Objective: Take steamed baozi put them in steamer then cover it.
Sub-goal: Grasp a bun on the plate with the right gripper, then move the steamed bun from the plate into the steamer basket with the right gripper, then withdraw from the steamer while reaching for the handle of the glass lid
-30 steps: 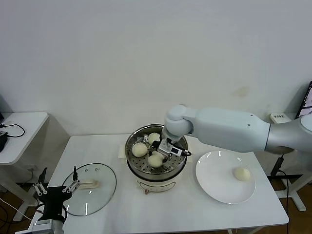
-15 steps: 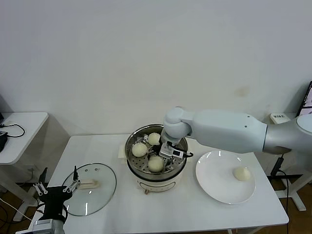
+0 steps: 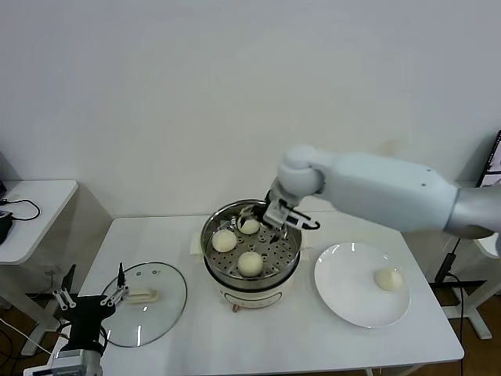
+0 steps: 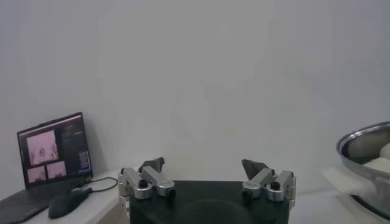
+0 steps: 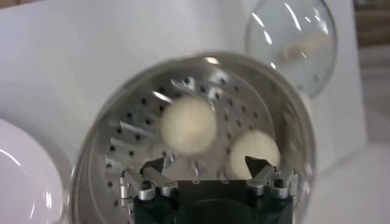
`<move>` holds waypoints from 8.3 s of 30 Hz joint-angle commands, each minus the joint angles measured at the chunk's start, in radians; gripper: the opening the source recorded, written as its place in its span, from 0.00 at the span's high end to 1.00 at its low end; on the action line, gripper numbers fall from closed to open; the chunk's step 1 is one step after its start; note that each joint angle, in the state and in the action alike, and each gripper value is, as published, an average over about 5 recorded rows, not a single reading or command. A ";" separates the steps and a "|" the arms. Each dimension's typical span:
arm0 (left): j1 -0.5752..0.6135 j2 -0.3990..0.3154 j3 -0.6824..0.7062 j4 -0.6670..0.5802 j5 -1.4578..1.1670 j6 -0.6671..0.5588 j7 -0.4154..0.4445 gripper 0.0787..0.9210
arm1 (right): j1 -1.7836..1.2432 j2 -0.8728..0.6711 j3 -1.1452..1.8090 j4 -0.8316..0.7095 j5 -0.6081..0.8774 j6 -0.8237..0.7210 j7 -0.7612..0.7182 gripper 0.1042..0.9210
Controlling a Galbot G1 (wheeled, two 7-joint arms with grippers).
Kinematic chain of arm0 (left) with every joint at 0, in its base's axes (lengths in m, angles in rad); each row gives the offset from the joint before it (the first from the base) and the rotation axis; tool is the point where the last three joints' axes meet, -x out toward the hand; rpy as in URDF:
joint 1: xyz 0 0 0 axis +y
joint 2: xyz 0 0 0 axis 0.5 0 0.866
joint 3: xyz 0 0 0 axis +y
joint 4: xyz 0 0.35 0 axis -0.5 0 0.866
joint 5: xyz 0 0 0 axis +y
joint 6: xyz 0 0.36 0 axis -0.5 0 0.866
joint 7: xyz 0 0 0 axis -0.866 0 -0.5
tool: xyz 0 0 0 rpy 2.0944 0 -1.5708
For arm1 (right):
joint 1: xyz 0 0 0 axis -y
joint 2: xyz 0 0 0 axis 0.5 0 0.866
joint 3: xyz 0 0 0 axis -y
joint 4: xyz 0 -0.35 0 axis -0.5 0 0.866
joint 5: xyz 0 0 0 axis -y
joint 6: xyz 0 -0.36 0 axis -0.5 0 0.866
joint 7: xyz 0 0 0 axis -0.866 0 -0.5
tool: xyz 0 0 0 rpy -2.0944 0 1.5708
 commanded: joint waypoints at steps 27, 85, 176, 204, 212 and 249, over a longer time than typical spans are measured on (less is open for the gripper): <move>-0.010 0.028 0.034 0.004 0.010 0.007 0.006 0.12 | -0.708 -0.662 0.562 0.025 -0.144 -0.338 -0.035 0.12; 0.010 0.013 0.017 0.002 0.017 0.008 0.007 0.12 | -0.734 -0.432 0.616 -0.222 -0.249 -0.338 -0.041 0.41; -0.029 0.015 0.015 0.015 -0.002 0.004 0.006 0.12 | -0.248 -0.289 0.302 0.261 0.617 -0.814 0.581 0.12; -0.068 0.059 0.023 0.226 0.393 -0.117 0.014 0.12 | -1.894 0.240 1.953 0.371 0.261 -0.045 0.849 0.12; -0.038 0.184 -0.025 0.341 0.920 -0.156 0.077 0.12 | -2.046 0.299 2.047 0.403 0.243 -0.063 0.816 0.12; -0.261 0.244 0.064 0.648 1.272 -0.176 0.139 0.12 | -2.151 0.410 2.048 0.466 0.203 -0.055 0.810 0.12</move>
